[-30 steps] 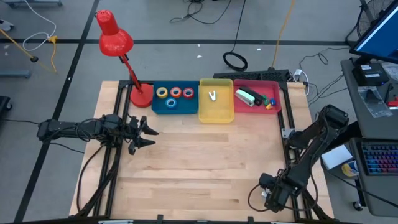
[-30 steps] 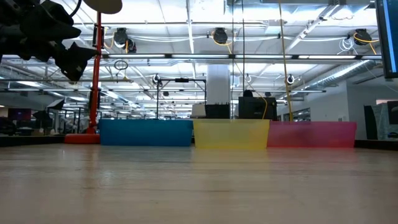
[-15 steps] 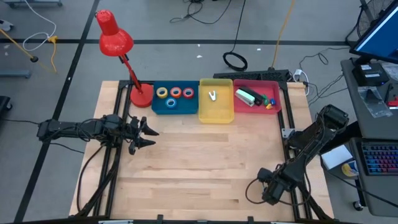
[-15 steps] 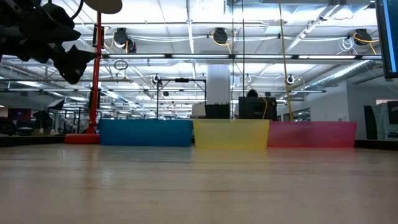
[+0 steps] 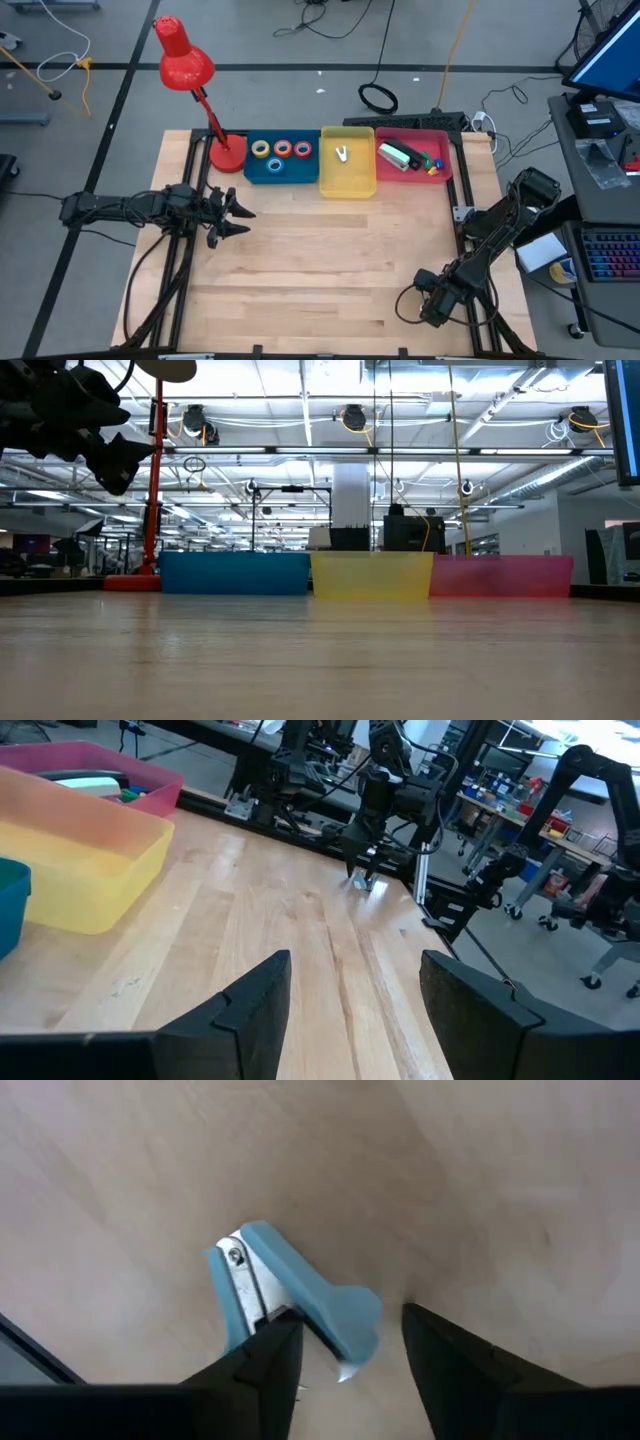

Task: Pick and place Stapler, Stapler remover, tape
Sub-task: Put the light blue staple remover into the yellow bin

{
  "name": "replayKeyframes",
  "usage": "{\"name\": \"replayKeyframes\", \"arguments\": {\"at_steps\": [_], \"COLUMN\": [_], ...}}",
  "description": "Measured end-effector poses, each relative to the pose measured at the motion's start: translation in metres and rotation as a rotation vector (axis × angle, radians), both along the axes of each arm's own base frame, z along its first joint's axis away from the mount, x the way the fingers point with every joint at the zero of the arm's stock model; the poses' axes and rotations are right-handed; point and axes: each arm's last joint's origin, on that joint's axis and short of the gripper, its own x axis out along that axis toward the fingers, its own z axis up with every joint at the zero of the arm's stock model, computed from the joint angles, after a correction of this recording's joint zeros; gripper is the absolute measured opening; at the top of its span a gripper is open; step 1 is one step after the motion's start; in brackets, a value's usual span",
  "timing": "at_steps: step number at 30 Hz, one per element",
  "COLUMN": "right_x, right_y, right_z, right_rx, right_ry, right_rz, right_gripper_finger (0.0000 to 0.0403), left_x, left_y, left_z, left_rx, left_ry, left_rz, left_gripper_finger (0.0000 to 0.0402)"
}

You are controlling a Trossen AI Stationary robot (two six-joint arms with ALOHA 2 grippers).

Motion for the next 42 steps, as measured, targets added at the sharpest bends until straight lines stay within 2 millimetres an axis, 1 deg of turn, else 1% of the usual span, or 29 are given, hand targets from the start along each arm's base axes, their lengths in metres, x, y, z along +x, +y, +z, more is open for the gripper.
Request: {"name": "replayKeyframes", "arguments": {"at_steps": [11,12,20,24,28,34,38,42], "right_x": [0.0,0.0,0.003,0.01,0.026,0.063,0.089,0.113], "right_y": [-0.001,0.0,0.004,0.006,0.008,0.005,-0.001,-0.013], "right_z": [-0.001,-0.001,0.001,0.006,0.016,0.035,0.046,0.059], "right_rx": [-0.005,0.001,0.031,0.062,0.089,0.115,0.165,0.2], "right_ry": [0.01,0.006,-0.013,-0.041,-0.145,-0.417,-0.635,-0.83], "right_rz": [-0.027,-0.027,-0.056,-0.071,-0.1,-0.139,-0.124,-0.088], "right_gripper_finger": [0.0036,0.0031,0.0031,0.0031,0.0031,0.0031,0.0031,0.0031], "left_x": [0.0,0.0,0.0,0.0,0.0,0.0,0.0,0.0], "left_y": [0.0,0.0,0.0,0.0,0.0,0.0,0.0,0.0], "left_z": [0.0,0.0,0.0,0.0,0.0,0.0,0.0,0.0], "left_rx": [0.0,0.0,-0.004,-0.005,-0.004,0.001,0.001,0.002], "left_ry": [-0.001,-0.001,0.0,0.001,0.0,-0.001,-0.001,-0.001], "left_rz": [0.0,0.0,0.001,0.001,0.001,0.0,0.0,0.0], "left_gripper_finger": [0.0223,0.0223,0.0223,0.0223,0.0223,0.0223,0.0223,0.0223]}}
